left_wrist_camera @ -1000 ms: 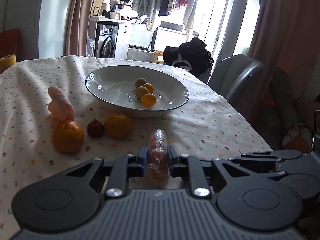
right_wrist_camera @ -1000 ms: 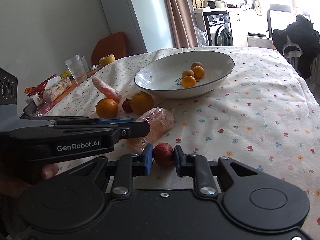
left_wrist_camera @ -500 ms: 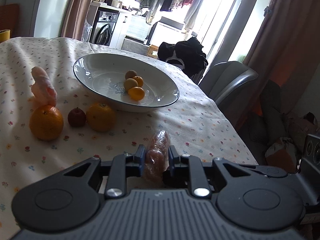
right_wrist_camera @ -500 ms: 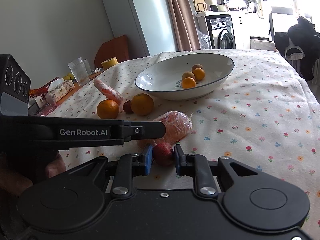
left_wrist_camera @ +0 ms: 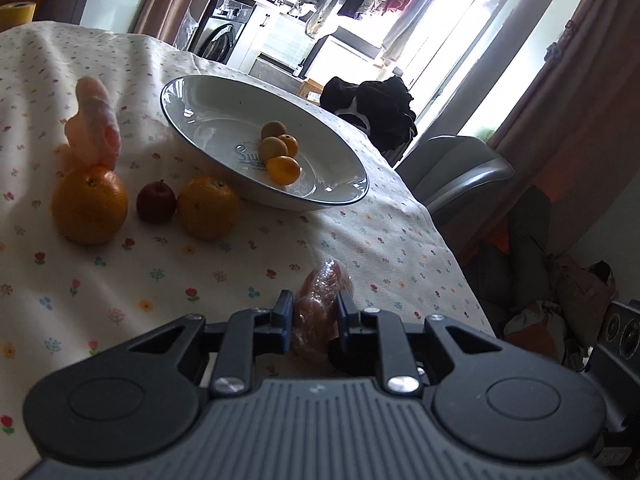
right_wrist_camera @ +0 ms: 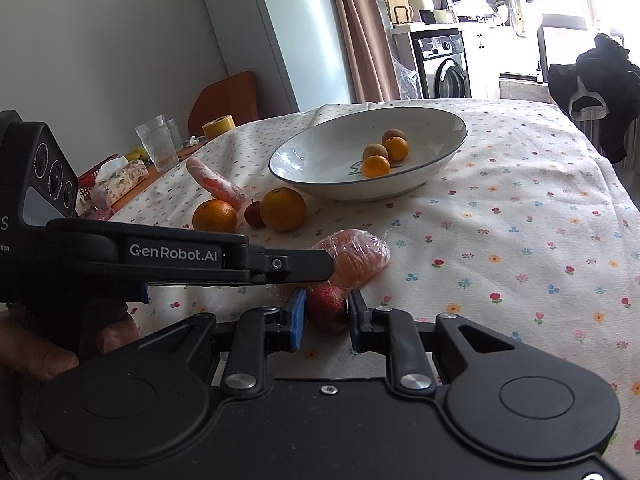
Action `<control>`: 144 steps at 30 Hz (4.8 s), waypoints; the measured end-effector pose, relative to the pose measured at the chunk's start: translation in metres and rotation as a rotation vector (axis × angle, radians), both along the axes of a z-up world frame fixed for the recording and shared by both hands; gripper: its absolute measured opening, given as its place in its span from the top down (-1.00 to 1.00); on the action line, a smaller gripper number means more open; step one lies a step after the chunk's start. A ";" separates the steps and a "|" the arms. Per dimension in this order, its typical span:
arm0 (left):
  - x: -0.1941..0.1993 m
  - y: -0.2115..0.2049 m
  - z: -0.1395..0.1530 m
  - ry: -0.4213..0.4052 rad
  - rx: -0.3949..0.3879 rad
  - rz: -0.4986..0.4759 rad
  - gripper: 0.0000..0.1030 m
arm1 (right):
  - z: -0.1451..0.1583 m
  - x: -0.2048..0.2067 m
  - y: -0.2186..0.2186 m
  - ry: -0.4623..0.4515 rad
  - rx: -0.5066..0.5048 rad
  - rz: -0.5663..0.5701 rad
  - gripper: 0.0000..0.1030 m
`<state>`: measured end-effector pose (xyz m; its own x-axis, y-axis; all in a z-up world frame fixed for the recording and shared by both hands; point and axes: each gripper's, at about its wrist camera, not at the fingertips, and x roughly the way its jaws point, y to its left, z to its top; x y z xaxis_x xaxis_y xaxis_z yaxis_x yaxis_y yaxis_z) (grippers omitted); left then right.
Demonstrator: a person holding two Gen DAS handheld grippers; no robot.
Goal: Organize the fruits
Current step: 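Carry the pastry and apple in both tools over the white bowl, then open the left tool to drop the pastry while the right tool releases the apple into the bowl, then move both tools back from the bowl toward the remaining fruit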
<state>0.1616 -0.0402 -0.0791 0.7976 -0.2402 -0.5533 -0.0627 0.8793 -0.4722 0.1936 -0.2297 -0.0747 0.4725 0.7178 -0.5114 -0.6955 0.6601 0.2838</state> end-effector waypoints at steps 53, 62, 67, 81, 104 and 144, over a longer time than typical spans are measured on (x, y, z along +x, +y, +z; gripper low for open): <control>0.032 0.072 0.065 -0.130 0.099 0.212 0.65 | 0.056 0.079 0.014 -0.151 0.017 -0.102 0.60; 0.065 0.068 0.055 -0.100 0.114 0.222 0.65 | 0.050 0.096 0.021 -0.131 -0.006 -0.108 0.60; 0.072 0.068 0.046 -0.071 0.142 0.253 0.62 | 0.047 0.099 0.026 -0.119 -0.021 -0.105 0.60; 0.044 0.081 0.058 -0.083 0.136 0.295 -0.51 | 0.049 0.104 0.040 -0.136 -0.040 -0.119 0.51; -0.027 0.100 0.076 -0.131 0.138 0.367 -0.79 | 0.058 0.050 0.047 -0.169 -0.016 -0.105 -0.29; -0.093 0.113 0.057 -0.103 0.154 0.393 -0.79 | 0.046 0.000 0.066 -0.080 0.029 0.000 -0.78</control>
